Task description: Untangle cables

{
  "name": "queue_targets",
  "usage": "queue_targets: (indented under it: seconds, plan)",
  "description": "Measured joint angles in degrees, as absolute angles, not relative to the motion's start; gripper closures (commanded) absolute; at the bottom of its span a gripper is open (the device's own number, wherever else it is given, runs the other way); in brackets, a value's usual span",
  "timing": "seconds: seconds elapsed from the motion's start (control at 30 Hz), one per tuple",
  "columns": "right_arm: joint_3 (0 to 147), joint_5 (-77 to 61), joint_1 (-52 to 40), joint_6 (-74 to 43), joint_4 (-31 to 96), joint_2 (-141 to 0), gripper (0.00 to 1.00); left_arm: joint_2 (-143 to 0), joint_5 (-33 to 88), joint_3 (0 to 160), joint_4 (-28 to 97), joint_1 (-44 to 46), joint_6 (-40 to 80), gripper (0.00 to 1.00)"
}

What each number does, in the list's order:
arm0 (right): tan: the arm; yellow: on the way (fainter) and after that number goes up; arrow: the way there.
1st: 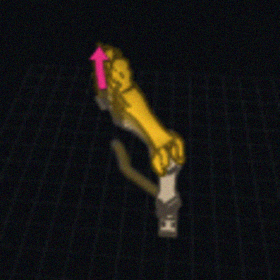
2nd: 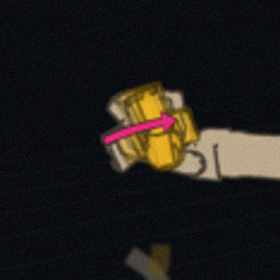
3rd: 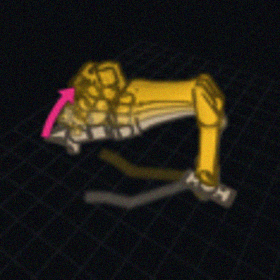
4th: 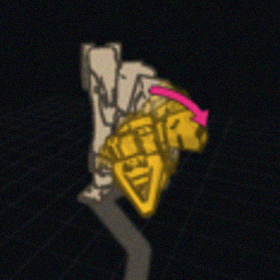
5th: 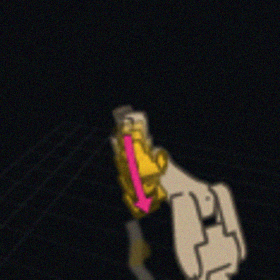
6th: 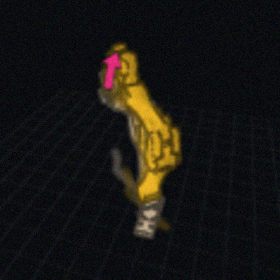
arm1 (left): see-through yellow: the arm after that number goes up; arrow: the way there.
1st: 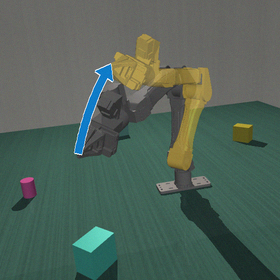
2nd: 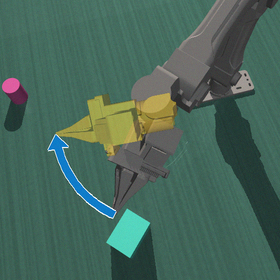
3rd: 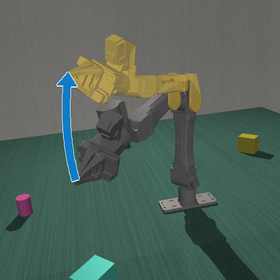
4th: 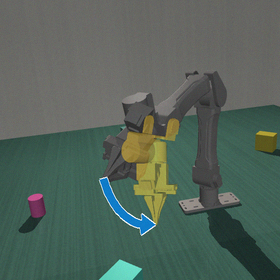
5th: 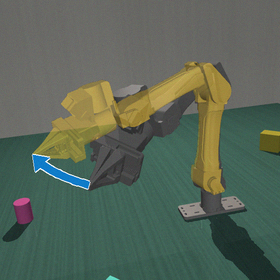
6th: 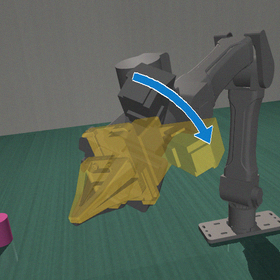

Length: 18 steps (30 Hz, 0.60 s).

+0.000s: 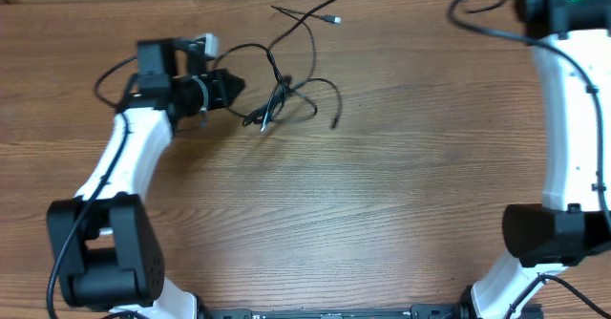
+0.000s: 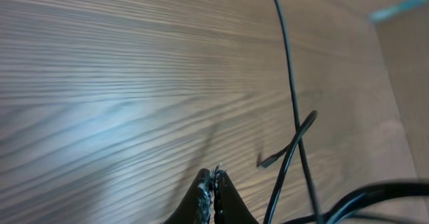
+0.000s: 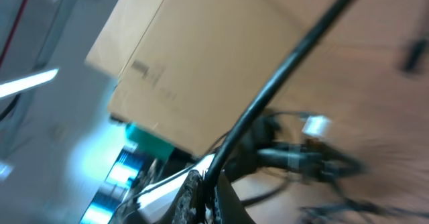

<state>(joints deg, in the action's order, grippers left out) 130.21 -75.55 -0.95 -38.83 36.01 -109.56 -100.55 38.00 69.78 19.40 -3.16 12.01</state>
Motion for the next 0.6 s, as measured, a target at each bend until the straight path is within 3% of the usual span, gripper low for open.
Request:
queue_targets:
  seconds: [0.27, 0.6]
  plan:
    - [130.21, -74.52, 13.08, -36.95, 38.02, -109.56, 0.96, -91.09, 36.56, 69.78, 24.14, -15.14, 11.79, 0.96]
    - [130.26, -73.41, 13.63, -32.86, 44.07, -109.56, 0.96, -85.71, 35.48, 69.78, 25.04, -16.51, 11.84, 0.96]
